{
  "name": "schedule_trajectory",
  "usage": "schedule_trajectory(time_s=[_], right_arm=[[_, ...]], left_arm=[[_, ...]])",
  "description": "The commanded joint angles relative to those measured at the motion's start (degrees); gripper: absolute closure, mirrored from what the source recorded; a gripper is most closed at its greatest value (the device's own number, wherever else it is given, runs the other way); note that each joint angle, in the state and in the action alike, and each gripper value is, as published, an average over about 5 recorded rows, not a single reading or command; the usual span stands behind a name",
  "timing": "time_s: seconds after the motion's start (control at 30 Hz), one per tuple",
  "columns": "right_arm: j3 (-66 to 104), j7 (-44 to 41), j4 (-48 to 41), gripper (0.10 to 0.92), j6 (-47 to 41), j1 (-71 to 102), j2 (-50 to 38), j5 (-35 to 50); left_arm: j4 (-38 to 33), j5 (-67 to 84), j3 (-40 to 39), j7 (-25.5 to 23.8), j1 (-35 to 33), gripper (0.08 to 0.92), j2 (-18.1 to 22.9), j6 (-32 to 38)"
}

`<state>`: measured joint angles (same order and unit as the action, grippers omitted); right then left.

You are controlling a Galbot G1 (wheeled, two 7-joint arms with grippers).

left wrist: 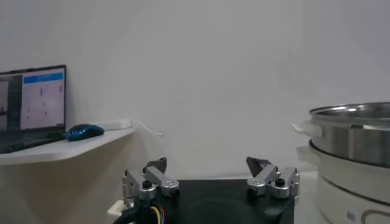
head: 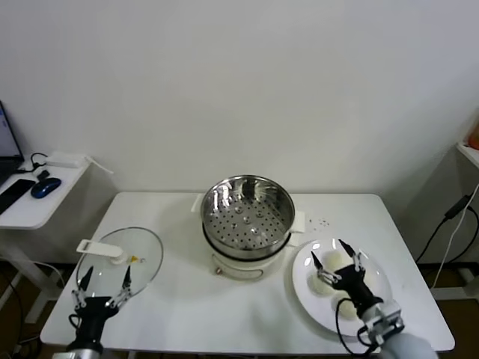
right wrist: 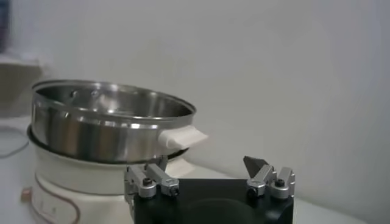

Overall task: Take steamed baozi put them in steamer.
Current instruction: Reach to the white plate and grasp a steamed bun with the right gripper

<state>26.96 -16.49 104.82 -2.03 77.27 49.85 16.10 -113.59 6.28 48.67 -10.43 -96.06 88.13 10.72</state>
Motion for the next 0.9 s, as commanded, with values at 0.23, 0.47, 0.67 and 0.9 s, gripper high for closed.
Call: schedule_trajectory(time_s=[0.23, 0.47, 0.67, 0.9], right_arm=[[-16.5, -34.9, -17.8, 0.203, -5.3, -30.4, -23.8, -2.2], [-51.4, -45.2, -24.8, 0.203, -4.8, -63.4, -28.1, -2.5], [-85.8, -48.3, -31.4, 0.203, -4.0, -92.4, -22.3, -1.6], [-100.4, -49.3, -35.7, 0.203, -4.7, -100.2, -15.3, 0.4]], left_arm=[[-0.2, 0.0, -0.3, 0.0, 0.6, 0.177, -0.3, -0.2], [0.4, 0.2, -0.5, 0.0, 1.1, 0.177, -0.6, -0.3], [0.6, 0.6, -0.5, 0.3, 1.7, 0.177, -1.1, -0.8], [0.4, 0.9, -0.3, 0.4, 2.0, 0.177, -1.8, -1.4]])
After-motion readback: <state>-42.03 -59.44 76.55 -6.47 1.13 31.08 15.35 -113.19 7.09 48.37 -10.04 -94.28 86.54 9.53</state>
